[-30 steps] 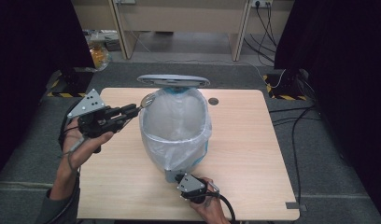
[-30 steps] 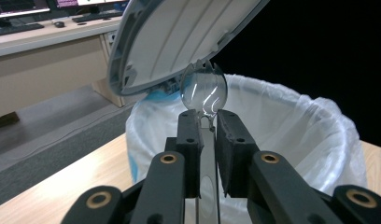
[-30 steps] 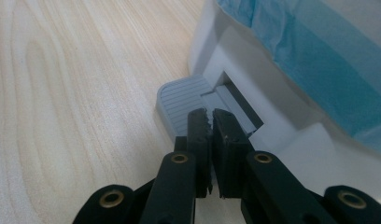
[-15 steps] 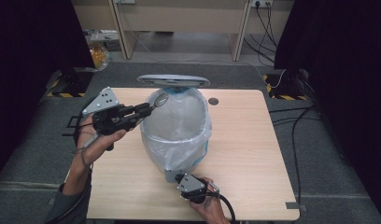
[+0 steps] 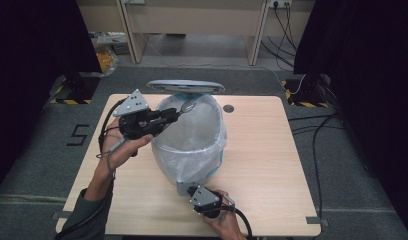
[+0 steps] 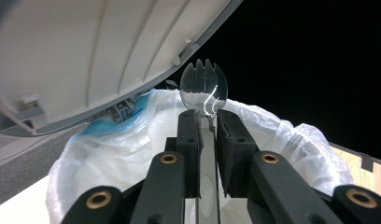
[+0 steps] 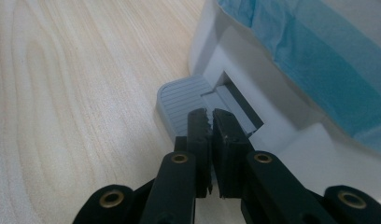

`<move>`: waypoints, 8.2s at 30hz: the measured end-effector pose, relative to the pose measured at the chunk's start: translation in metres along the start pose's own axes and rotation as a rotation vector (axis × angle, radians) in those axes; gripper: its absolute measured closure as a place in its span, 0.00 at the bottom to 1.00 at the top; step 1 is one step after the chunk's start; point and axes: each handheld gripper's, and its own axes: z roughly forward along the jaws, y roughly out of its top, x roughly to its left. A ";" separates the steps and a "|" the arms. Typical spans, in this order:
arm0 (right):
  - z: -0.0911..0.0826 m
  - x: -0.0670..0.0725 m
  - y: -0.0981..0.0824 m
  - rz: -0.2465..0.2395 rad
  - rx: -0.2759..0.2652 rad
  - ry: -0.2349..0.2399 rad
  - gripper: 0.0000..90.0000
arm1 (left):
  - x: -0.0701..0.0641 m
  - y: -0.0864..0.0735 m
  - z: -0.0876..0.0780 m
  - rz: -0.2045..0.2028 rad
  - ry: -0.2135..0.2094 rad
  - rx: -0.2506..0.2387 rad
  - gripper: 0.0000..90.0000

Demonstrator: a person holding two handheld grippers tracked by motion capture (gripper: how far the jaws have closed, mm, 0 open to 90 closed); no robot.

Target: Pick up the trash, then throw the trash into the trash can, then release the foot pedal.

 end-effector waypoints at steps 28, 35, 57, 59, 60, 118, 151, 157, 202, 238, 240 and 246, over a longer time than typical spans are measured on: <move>0.000 0.000 0.000 -0.002 0.000 -0.001 0.95 | -0.003 -0.002 0.025 0.005 -0.002 0.037 0.89; 0.000 0.000 0.000 0.000 0.000 -0.001 0.95 | -0.004 -0.003 0.026 -0.004 -0.010 0.019 0.73; 0.000 0.000 0.000 0.007 0.001 0.002 0.95 | -0.010 -0.014 -0.006 -0.026 -0.033 0.021 0.48; 0.000 0.000 0.000 0.008 0.002 0.002 0.95 | -0.006 -0.017 -0.014 -0.035 -0.032 0.026 0.48; 0.000 0.000 0.000 0.007 0.001 0.002 0.95 | -0.004 -0.018 -0.017 -0.039 -0.028 0.024 0.48; 0.000 0.000 0.000 0.010 0.005 0.008 0.95 | 0.032 -0.166 -0.056 -0.148 0.128 0.081 0.32; 0.000 0.000 0.000 0.013 0.006 0.009 0.95 | 0.034 -0.250 -0.040 -0.179 0.164 0.295 0.24; 0.000 0.000 0.000 0.013 0.006 0.009 0.95 | 0.033 -0.261 -0.036 -0.175 0.179 0.353 0.19; 0.000 -0.002 0.000 0.010 0.000 -0.009 0.86 | 0.028 -0.265 -0.033 -0.141 0.202 0.432 0.16; -0.059 -0.031 -0.038 0.223 -0.027 -0.057 0.57 | 0.029 -0.265 -0.033 -0.143 0.211 0.432 0.16; -0.062 -0.033 -0.042 0.238 -0.016 -0.070 0.55 | 0.029 -0.265 -0.033 -0.143 0.211 0.433 0.16; -0.069 -0.040 -0.051 0.285 0.002 -0.106 0.51 | 0.029 -0.265 -0.033 -0.143 0.211 0.432 0.16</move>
